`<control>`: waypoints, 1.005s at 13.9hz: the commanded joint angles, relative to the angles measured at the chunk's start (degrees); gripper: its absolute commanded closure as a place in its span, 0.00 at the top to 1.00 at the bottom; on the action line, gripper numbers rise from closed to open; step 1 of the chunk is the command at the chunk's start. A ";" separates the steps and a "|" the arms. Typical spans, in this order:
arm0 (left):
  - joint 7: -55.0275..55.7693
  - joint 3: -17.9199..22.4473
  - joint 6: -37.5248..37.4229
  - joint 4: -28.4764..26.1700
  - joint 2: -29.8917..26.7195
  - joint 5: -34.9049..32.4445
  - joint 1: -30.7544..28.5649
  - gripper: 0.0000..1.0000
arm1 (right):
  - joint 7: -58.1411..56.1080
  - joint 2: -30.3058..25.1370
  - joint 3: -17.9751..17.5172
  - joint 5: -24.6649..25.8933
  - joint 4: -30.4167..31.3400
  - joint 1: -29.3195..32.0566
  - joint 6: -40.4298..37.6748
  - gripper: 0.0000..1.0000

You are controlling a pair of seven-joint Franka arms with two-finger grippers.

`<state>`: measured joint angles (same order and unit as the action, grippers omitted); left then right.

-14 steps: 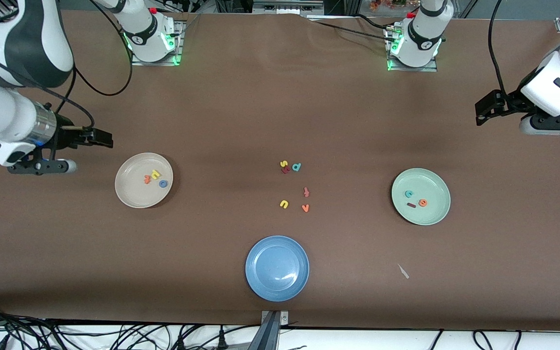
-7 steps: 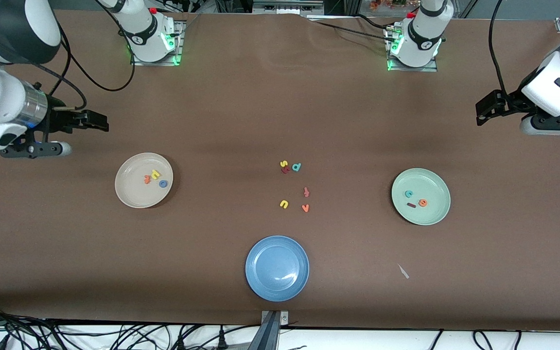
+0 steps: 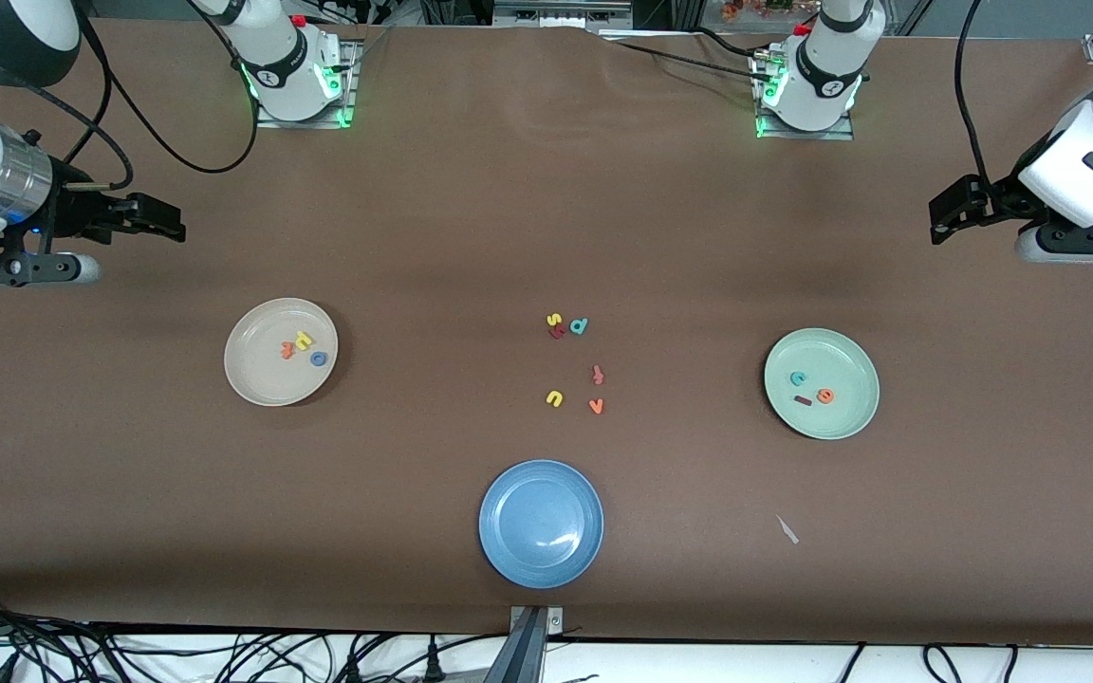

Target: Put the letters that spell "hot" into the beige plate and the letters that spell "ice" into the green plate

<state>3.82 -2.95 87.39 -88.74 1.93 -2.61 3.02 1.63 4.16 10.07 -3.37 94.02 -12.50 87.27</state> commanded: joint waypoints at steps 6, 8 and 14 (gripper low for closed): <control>-1.36 0.05 -0.99 0.33 -0.61 0.94 -0.30 1.00 | 1.09 -1.43 -4.00 1.78 -0.33 6.34 -0.70 1.00; -1.36 0.05 -0.99 0.33 -0.61 0.94 -0.30 1.00 | 1.09 -2.13 -6.55 3.01 -0.24 8.45 -0.61 1.00; -1.36 0.05 -0.99 0.33 -0.52 0.94 -0.30 1.00 | 1.36 -0.82 -6.65 3.28 -0.68 8.19 -0.78 1.00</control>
<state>3.73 -2.95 87.37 -88.74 1.93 -2.61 3.02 2.28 3.33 4.42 -1.03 93.78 -5.29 87.26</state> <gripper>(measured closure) 0.000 0.000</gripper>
